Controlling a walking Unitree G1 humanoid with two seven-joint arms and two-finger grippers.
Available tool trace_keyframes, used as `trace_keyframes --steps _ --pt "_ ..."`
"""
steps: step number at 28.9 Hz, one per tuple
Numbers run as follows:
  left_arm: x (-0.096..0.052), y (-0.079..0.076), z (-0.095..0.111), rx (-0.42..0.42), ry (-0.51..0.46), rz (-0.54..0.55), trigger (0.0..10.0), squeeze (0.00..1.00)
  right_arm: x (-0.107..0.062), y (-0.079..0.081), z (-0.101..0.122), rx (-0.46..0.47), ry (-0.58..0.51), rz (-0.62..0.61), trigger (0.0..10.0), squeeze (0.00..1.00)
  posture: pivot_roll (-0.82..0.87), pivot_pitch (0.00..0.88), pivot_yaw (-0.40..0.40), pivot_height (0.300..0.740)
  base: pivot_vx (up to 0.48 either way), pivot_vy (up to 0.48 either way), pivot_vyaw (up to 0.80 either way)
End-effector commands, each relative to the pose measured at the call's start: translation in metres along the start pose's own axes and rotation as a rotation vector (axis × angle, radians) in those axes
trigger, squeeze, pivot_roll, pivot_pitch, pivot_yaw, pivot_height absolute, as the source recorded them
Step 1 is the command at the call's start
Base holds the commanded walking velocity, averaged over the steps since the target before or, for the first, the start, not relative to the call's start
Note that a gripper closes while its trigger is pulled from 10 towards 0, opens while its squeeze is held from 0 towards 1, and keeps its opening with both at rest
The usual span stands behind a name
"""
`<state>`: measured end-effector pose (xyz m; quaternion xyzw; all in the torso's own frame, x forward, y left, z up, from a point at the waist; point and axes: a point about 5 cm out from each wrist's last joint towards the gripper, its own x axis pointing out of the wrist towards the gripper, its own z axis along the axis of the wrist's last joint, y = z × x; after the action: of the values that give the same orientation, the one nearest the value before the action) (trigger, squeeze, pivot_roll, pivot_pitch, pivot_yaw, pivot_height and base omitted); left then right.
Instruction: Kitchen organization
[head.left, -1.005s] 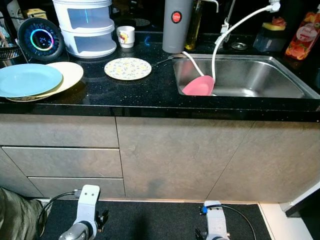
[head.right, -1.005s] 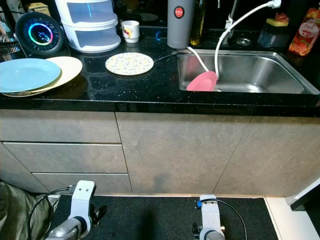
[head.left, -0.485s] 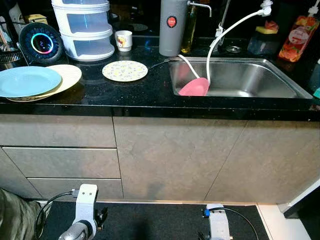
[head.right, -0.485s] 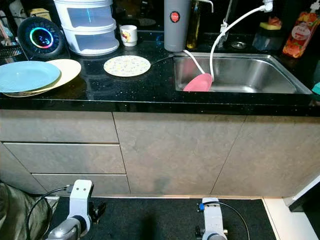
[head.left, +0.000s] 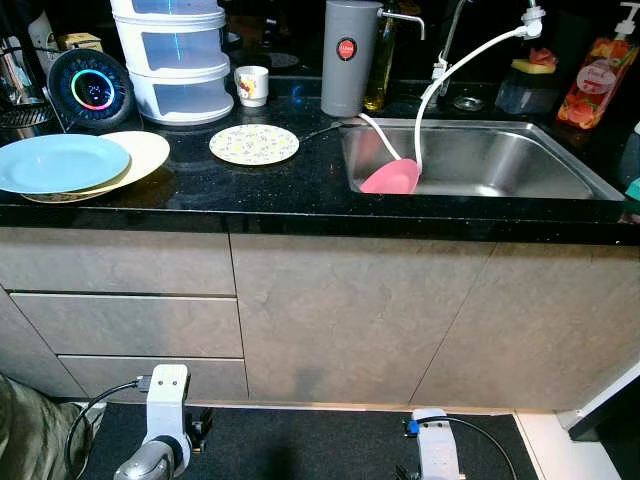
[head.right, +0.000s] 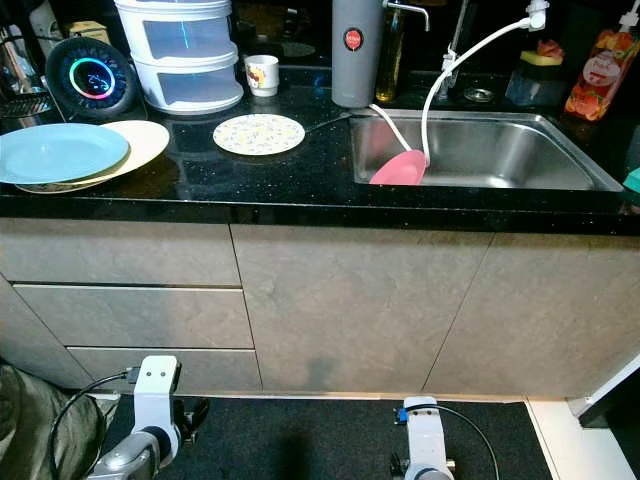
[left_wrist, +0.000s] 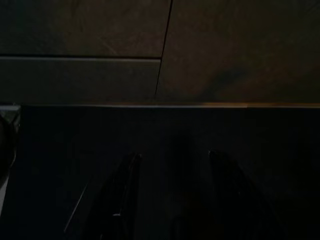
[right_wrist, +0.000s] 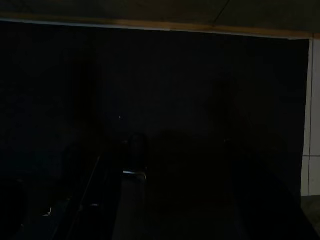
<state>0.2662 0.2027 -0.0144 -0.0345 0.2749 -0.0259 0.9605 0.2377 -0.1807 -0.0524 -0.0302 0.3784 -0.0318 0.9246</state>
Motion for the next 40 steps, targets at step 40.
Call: trace_keyframes --steps 40 --pt "0.002 -0.004 0.001 0.022 0.020 -0.046 10.0 0.00 -0.002 0.002 -0.015 0.012 0.050 -0.004 10.0 0.00 0.00 0.118 -0.003 0.740 0.000 0.048 0.00"
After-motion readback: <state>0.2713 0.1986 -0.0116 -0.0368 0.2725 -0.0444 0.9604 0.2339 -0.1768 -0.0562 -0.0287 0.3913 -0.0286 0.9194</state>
